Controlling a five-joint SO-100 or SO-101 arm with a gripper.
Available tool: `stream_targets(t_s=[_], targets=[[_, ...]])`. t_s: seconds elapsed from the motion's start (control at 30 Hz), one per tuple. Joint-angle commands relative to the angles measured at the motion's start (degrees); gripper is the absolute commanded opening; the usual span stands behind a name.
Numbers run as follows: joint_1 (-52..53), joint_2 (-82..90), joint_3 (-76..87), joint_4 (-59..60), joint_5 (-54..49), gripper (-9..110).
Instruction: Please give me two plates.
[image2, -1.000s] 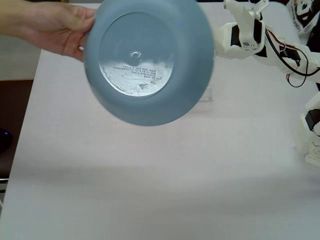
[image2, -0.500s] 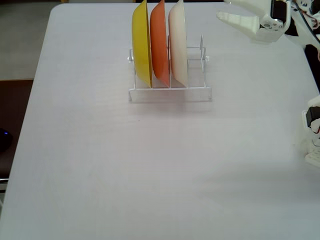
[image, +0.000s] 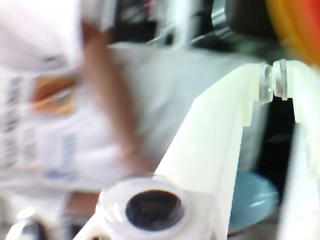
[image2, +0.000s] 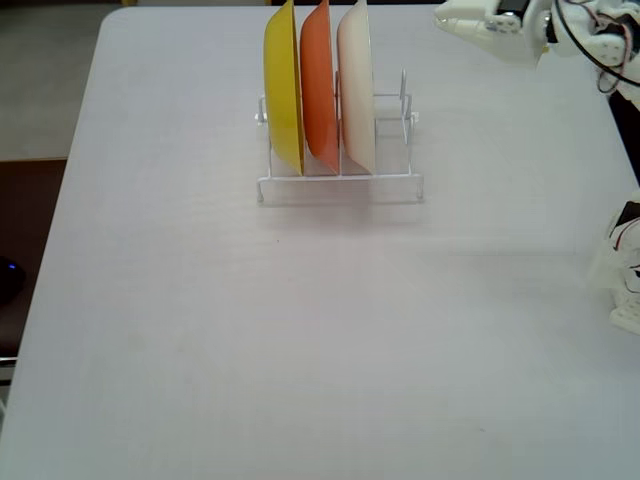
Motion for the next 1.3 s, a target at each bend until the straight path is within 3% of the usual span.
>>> stream_targets(t_s=[0.0, 0.07, 0.27, 0.37, 1.0, 1.13, 1.27], targets=[[3.3, -3.7, -5.4, 1.0, -2.9, 0], [4.0, -6.3, -7.6, 2.5, -4.5, 0], [5.9, -13.5, -11.7, 4.6, -7.5, 31], [5.9, -17.6, -15.4, 4.3, -9.5, 40], [3.0, -40.1, -35.6, 4.4, -6.9, 34], [2.5, -42.2, -37.6, 4.4, -5.5, 26], [2.2, -42.4, -38.1, 4.4, -4.6, 3]])
